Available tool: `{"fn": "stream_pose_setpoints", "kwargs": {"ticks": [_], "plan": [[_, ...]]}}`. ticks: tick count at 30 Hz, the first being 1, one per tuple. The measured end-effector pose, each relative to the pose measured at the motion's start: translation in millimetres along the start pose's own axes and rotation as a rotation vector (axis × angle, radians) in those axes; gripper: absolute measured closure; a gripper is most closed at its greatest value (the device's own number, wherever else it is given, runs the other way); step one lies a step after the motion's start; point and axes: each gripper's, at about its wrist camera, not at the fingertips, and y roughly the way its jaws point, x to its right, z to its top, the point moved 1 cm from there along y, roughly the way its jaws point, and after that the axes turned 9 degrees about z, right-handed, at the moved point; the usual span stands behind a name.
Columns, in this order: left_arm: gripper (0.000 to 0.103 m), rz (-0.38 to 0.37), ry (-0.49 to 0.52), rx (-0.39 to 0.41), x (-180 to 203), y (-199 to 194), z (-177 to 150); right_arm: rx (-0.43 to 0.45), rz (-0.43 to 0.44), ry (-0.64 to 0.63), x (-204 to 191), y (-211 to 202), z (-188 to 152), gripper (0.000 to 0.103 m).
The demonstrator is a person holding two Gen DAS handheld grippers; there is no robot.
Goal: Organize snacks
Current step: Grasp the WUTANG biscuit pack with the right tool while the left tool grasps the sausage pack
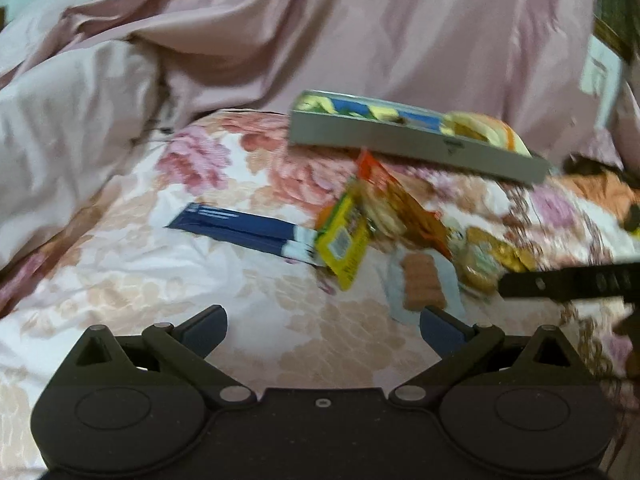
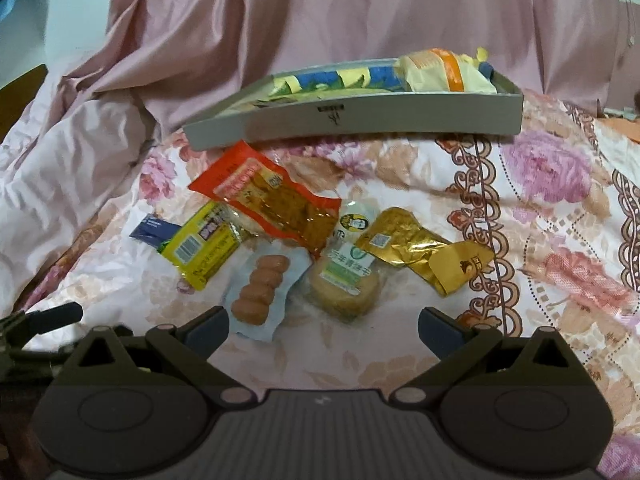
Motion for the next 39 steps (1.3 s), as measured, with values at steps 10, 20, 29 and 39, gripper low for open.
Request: {"fn": "stream_pose_setpoints", "kwargs": {"ticks": [10, 20, 29, 39], "plan": [[0.001, -0.074, 0.163, -0.024, 32.8, 18.7, -2.4, -0.084, 0.001, -0.063, 6.9, 21.6, 11.8, 0.000], [0.001, -0.150, 0.266, -0.091, 66.8, 50.8, 2.8, -0.165, 0.061, -0.028, 26.8, 48.5, 28.4, 0.000], [0.001, -0.215, 0.304, -0.118, 91.3, 76.4, 10.4, -0.159, 0.113, 0.103, 49.2, 60.1, 36.2, 0.004], [0.015, -0.211, 0.227, -0.121, 83.7, 87.6, 20.8, -0.159, 0.086, 0.055, 44.3, 62.1, 42.3, 0.028]]}}
